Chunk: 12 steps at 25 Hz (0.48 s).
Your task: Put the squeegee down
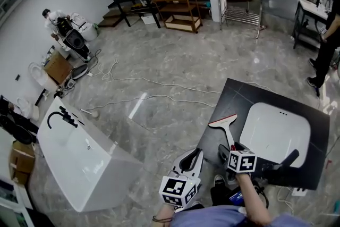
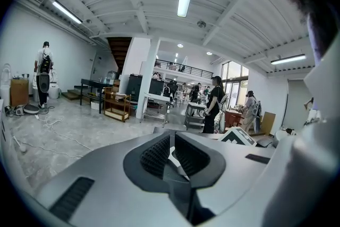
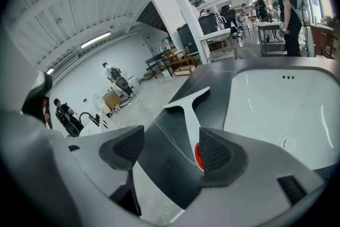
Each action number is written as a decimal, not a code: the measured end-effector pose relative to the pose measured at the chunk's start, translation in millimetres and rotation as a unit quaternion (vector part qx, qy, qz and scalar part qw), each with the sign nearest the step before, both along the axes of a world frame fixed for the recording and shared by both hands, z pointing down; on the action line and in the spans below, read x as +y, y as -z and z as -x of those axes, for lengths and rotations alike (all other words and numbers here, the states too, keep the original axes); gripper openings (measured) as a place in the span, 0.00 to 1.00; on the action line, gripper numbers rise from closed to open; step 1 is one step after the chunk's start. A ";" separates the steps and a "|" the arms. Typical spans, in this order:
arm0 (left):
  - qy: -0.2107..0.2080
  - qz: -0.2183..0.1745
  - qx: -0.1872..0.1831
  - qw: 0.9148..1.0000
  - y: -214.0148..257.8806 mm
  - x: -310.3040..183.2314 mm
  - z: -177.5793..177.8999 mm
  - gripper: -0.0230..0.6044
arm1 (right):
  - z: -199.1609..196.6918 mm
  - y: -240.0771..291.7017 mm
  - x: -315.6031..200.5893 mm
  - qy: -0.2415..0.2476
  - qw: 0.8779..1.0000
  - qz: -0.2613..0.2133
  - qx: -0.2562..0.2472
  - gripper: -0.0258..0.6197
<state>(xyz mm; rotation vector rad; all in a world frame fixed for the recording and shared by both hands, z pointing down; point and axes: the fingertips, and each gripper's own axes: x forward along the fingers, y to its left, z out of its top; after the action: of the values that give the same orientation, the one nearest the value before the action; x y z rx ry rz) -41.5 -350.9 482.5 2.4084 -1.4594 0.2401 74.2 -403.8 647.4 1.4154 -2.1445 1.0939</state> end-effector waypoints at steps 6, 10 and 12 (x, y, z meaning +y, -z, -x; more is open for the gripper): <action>-0.005 -0.012 0.006 1.000 8.7 17.6 8.5 0.10 | 18.8 42.4 14.3 0.024 0.997 -0.040 -0.054 0.55; -0.008 -0.020 0.010 1.000 13.5 30.8 14.3 0.10 | 29.4 73.5 31.5 0.047 0.994 -0.070 -0.073 0.53; -0.010 -0.023 0.011 1.000 13.3 39.4 19.7 0.10 | 34.6 84.6 45.5 0.056 0.992 -0.086 -0.071 0.44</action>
<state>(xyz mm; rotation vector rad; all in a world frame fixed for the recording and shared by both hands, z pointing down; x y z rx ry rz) -61.2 -311.5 469.2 2.4557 -1.4466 0.1855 39.7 -358.3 562.9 1.3039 -2.4397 1.0153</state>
